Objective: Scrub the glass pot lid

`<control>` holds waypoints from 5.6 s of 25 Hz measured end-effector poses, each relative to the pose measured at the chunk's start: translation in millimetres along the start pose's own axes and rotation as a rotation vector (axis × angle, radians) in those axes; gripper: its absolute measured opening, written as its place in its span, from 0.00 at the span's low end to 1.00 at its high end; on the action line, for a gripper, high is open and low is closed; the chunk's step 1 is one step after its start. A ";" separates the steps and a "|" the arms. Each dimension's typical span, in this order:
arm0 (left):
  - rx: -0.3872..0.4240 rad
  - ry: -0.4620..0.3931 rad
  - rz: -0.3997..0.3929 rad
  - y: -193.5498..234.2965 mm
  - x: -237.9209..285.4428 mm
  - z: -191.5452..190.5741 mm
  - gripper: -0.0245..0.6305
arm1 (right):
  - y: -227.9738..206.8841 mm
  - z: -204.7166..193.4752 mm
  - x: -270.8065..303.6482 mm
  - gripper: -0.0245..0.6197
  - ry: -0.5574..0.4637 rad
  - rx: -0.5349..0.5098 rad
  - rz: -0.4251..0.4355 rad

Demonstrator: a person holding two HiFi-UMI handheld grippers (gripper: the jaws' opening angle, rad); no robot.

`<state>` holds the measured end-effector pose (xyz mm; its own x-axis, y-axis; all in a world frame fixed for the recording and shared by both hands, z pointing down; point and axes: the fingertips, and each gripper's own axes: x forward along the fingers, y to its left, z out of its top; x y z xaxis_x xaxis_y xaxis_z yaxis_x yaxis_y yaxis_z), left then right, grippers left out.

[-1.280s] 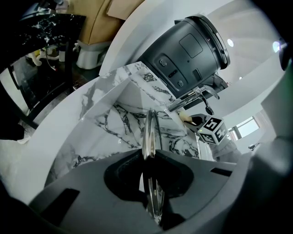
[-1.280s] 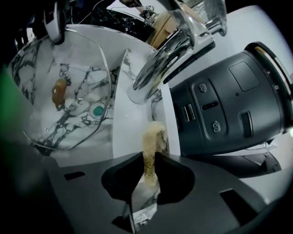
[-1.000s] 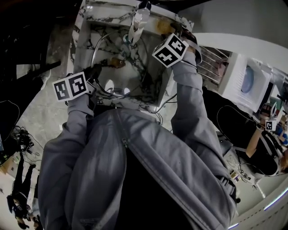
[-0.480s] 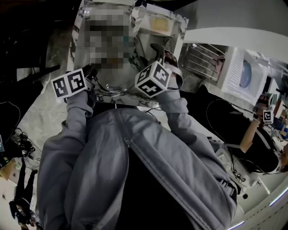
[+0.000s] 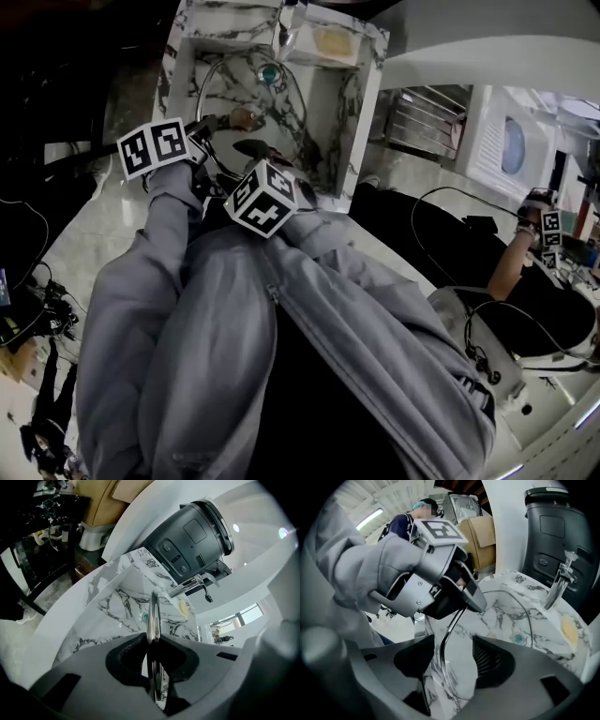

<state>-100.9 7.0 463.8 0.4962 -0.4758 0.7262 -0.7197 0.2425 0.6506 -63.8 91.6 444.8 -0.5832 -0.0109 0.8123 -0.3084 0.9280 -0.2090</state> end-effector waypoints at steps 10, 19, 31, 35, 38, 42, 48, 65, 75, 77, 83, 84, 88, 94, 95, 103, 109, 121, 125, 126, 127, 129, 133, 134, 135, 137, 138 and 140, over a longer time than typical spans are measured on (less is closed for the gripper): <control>-0.092 0.038 -0.020 -4.7 -6.2 -7.4 0.15 | -7.3 -8.0 32.0 0.40 0.010 0.019 -0.262; -0.174 0.029 -0.149 -21.9 -10.2 -4.5 0.23 | -27.4 -6.4 -3.9 0.14 0.026 -0.123 -0.446; 0.087 -0.086 -0.410 -61.4 -56.9 11.6 0.39 | -57.8 2.0 -63.8 0.10 -0.051 -0.031 -0.386; 0.376 -0.039 -0.347 -51.5 -43.9 -9.2 0.42 | -66.2 12.5 -85.9 0.10 -0.152 0.132 -0.313; 0.554 0.051 -0.321 -50.1 -22.5 -34.4 0.46 | -69.0 18.8 -99.7 0.10 -0.228 0.243 -0.255; 0.647 0.159 -0.292 -42.4 7.8 -52.8 0.49 | -63.6 19.5 -108.2 0.10 -0.278 0.325 -0.208; 0.756 0.293 -0.307 -37.5 31.6 -66.4 0.51 | -55.0 15.1 -113.5 0.10 -0.313 0.383 -0.150; 0.852 0.400 -0.325 -62.5 32.0 -77.5 0.33 | -62.6 -4.9 -129.9 0.10 -0.455 0.506 -0.026; 0.781 0.423 -0.179 -53.4 27.3 -68.0 0.32 | -95.8 -31.0 -114.7 0.15 -0.398 0.573 -0.041; 0.753 0.426 -0.142 -50.0 29.0 -65.3 0.32 | -109.3 -40.2 -118.7 0.22 -0.338 0.527 -0.153; 0.722 0.454 -0.068 -42.0 41.4 -54.9 0.32 | -150.1 -54.1 -149.1 0.25 -0.316 0.482 -0.358; 0.729 0.462 -0.056 -41.5 45.1 -54.2 0.32 | -156.5 -54.7 -153.1 0.25 -0.324 0.488 -0.375; 0.752 0.489 -0.031 -44.8 61.4 -53.0 0.32 | -176.5 -55.1 -162.8 0.25 -0.331 0.479 -0.432; 0.776 0.546 -0.016 -51.4 92.0 -56.2 0.32 | -206.6 -59.8 -160.5 0.25 -0.262 0.411 -0.510; 0.781 0.559 -0.010 -51.6 97.3 -56.2 0.32 | -213.4 -59.7 -159.3 0.25 -0.235 0.373 -0.535; 0.796 0.619 0.042 -45.2 132.1 -58.7 0.32 | -265.3 -38.7 -128.9 0.27 -0.063 0.022 -0.581; 0.777 0.636 0.050 -38.6 153.3 -59.6 0.32 | -296.3 -41.3 -87.0 0.35 0.115 -0.182 -0.537; 0.787 0.652 0.063 -26.2 175.6 -64.2 0.32 | -335.9 -51.3 -41.8 0.34 0.271 -0.354 -0.517; 0.792 0.653 0.066 -25.4 176.1 -64.5 0.32 | -336.0 -53.8 -39.2 0.31 0.282 -0.373 -0.513; 0.792 0.653 0.065 -25.1 175.7 -64.3 0.32 | -334.1 -53.9 -39.5 0.29 0.285 -0.385 -0.517; 0.790 0.652 0.062 -24.9 175.2 -64.4 0.32 | -331.2 -54.3 -39.7 0.26 0.287 -0.397 -0.521; 0.781 0.646 0.059 -24.7 173.9 -64.0 0.32 | -324.5 -54.2 -41.1 0.18 0.283 -0.411 -0.532; 0.745 0.615 0.027 -24.1 172.7 -63.1 0.33 | -313.8 -48.8 -50.9 0.11 0.228 -0.383 -0.556; 0.727 0.598 0.014 -24.6 171.7 -62.0 0.33 | -311.0 -46.6 -54.6 0.11 0.211 -0.371 -0.559; 0.707 0.578 0.000 -25.9 170.2 -60.4 0.33 | -307.8 -44.0 -58.4 0.10 0.194 -0.361 -0.562; 0.682 0.538 -0.022 -28.9 165.7 -55.9 0.32 | -299.3 -38.5 -65.3 0.10 0.162 -0.346 -0.564; 0.678 0.522 -0.028 -30.2 162.7 -53.7 0.32 | -293.8 -35.7 -68.2 0.10 0.147 -0.340 -0.561; 0.679 0.488 -0.033 -32.4 154.9 -47.9 0.30 | -280.9 -30.6 -72.4 0.10 0.120 -0.327 -0.550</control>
<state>22.6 -34.1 565.8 0.5645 -0.0159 0.8253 -0.7593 -0.4021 0.5116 88.0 -156.9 461.3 -0.3116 -0.4926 0.8126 -0.2821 0.8645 0.4160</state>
